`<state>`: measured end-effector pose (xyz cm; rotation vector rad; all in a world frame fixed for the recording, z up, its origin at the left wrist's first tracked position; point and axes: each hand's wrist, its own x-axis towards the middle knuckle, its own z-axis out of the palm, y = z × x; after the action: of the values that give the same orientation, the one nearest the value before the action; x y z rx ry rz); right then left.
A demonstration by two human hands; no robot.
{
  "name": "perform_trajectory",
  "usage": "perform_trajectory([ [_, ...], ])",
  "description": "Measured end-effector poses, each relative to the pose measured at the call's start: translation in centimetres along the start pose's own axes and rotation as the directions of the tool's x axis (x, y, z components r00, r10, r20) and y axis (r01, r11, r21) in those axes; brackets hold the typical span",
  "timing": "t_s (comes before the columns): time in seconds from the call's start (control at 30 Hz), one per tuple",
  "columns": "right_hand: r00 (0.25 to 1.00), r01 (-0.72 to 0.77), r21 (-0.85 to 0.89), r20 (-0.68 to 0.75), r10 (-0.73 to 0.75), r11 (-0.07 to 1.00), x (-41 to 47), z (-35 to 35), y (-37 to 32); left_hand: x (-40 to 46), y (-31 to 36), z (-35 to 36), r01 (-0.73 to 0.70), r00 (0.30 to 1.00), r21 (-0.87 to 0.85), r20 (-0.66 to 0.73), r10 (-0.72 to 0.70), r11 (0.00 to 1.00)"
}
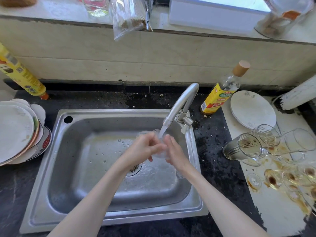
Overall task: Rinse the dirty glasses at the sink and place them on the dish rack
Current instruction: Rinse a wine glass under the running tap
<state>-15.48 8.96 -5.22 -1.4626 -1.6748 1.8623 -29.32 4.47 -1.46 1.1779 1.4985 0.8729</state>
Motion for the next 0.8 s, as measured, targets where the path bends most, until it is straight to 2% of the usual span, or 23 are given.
perform_trajectory([
  [0.03, 1.000, -0.023, 0.000, -0.016, 0.023, 1.000, 0.2, -0.3, 0.0, -0.1, 0.0, -0.2, 0.012, 0.992, -0.004, 0.124, -0.012, 1.000],
  [0.1, 0.992, -0.120, 0.006, 0.029, 0.120, 0.993, 0.3, -1.1, -0.4, -0.4, -0.2, -0.8, 0.002, 0.916, 0.192, 0.393, -0.079, 0.981],
  [0.17, 0.968, -0.199, -0.056, 0.145, 0.205, 0.978, 0.5, -1.4, -0.3, -0.4, -0.3, -1.2, -0.068, 0.849, 0.405, 0.503, -0.161, 0.912],
  [0.23, 0.953, -0.220, -0.027, 0.206, 0.221, 0.975, 0.7, -1.5, 0.2, -0.2, 0.1, -1.2, -0.115, 0.871, 0.451, 0.474, -0.128, 0.885],
  [0.3, 0.964, -0.186, 0.096, 0.212, 0.162, 0.978, 1.2, -1.5, 0.9, 0.0, 0.6, -1.0, -0.132, 0.937, 0.425, 0.347, -0.026, 0.895],
  [0.4, 0.994, -0.061, 0.132, 0.093, 0.049, 0.989, 1.5, -1.4, 1.1, 0.3, 0.0, -0.6, -0.103, 0.989, 0.374, 0.136, 0.055, 0.922],
  [0.43, 0.998, -0.045, 0.108, 0.046, 0.040, 0.993, 1.8, -1.4, 1.3, 0.2, -0.3, -0.5, -0.111, 0.989, 0.369, 0.135, 0.065, 0.923],
  [0.5, 0.998, -0.051, 0.090, 0.031, 0.048, 0.995, 1.7, -1.4, 0.9, -0.1, -0.4, -0.1, -0.192, 0.955, 0.429, 0.289, 0.067, 0.883],
  [0.57, 0.991, -0.117, 0.077, 0.077, 0.111, 0.990, 1.6, -1.6, 0.5, -0.5, -0.1, 0.2, -0.320, 0.880, 0.573, 0.475, 0.013, 0.754],
  [0.63, 0.977, -0.179, 0.042, 0.128, 0.173, 0.983, 1.6, -1.7, 0.2, -0.8, 0.2, 0.3, -0.356, 0.858, 0.690, 0.509, -0.073, 0.630],
  [0.7, 0.965, -0.219, 0.073, 0.164, 0.205, 0.973, 1.4, -1.2, 0.2, -0.9, 0.0, 0.3, -0.366, 0.856, 0.687, 0.513, -0.062, 0.628],
  [0.8, 0.953, -0.202, 0.138, 0.256, 0.162, 0.970, 1.8, -1.1, 1.1, -0.8, -0.2, -0.3, -0.259, 0.907, 0.582, 0.421, -0.013, 0.771],
])
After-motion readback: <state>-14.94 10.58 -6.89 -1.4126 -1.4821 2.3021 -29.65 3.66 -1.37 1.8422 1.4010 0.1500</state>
